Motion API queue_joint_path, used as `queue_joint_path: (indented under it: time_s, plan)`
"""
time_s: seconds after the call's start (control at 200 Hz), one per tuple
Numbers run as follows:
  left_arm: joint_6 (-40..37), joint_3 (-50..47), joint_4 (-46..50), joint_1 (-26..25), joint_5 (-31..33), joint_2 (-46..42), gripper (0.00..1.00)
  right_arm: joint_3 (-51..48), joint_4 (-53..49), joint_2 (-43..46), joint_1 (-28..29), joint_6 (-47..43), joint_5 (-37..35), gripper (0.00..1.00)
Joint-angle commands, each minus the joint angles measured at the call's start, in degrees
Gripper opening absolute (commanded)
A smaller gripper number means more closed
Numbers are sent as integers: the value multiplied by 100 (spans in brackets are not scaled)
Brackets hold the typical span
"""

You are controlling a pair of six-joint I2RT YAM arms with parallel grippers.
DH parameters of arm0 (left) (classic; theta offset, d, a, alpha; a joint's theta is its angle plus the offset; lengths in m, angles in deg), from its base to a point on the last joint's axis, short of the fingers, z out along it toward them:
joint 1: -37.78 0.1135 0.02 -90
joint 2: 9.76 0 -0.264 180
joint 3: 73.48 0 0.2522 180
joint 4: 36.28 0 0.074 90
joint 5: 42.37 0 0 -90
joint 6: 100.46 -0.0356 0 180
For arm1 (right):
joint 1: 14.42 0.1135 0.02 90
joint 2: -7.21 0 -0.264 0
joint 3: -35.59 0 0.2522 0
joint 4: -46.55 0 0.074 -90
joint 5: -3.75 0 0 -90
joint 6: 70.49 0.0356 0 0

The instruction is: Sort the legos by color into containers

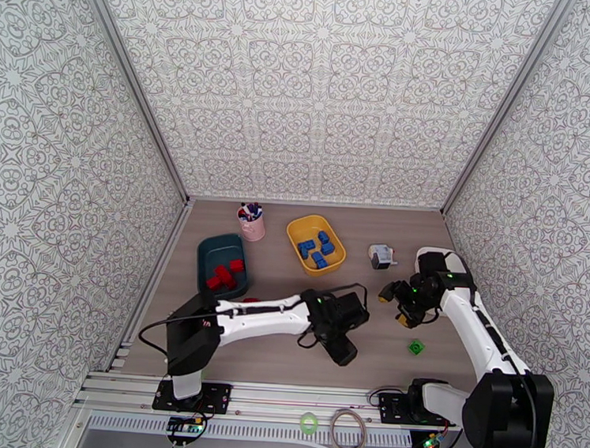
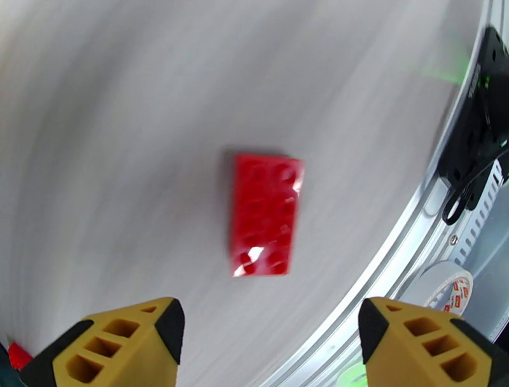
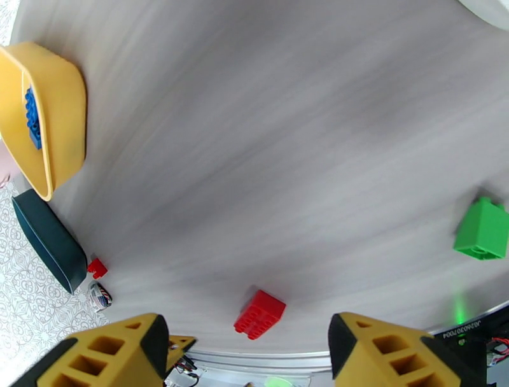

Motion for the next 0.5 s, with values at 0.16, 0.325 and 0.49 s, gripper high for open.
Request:
queue_joint_path:
  time_s: [0.16,0.325,0.49]
  plan:
    - [79,325,50,-174,690,651,72,-102,-261,148,-280,-241,188,71]
    - [115,426,99,-179,865,968,67,-144,-233,159,-337,-259,242,71]
    - [99,543,154,-179,913,1168,60,-144,-242,190,-373,-273,301,71]
